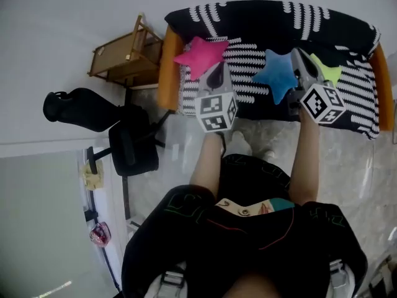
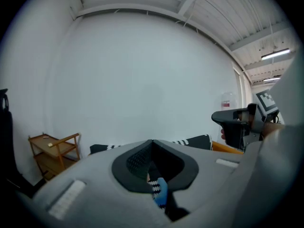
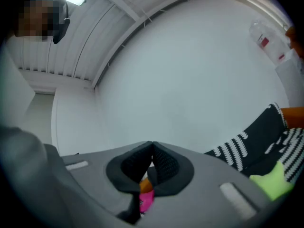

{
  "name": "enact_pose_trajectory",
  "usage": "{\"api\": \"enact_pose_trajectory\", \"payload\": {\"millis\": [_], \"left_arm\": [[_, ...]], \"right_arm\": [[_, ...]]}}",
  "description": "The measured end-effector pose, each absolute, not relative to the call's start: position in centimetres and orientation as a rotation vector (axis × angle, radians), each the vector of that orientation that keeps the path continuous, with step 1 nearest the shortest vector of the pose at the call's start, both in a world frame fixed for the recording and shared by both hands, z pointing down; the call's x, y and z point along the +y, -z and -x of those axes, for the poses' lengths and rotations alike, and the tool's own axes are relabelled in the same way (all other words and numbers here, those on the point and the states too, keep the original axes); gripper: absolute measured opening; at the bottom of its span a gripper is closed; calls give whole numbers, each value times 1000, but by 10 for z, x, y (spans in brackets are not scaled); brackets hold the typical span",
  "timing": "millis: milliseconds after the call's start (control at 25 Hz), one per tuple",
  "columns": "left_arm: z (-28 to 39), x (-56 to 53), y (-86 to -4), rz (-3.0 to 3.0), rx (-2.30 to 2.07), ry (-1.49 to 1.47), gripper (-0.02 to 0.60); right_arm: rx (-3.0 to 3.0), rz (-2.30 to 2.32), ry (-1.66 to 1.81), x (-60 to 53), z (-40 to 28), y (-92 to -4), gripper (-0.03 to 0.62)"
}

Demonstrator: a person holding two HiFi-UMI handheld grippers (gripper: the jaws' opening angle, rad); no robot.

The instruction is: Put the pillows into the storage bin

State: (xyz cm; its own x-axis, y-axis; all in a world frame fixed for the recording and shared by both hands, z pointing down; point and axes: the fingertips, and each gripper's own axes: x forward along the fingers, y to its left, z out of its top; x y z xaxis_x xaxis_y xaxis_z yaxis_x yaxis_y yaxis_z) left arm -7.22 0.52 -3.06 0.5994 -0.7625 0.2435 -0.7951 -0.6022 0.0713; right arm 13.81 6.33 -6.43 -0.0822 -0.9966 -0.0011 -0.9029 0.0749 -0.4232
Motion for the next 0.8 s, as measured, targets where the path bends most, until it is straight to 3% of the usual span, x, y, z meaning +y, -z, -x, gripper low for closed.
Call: {"api": "enact_pose_trajectory", "payload": {"millis": [320, 800], "left_arm": [[159, -58, -32, -2408, -1499, -342, 9], [201, -170, -167, -2126, -1421, -486, 9]], "right_arm": [[2178, 1875, 654, -31, -89, 1, 3], [2390, 1941, 988, -169, -14, -127, 3]]}}
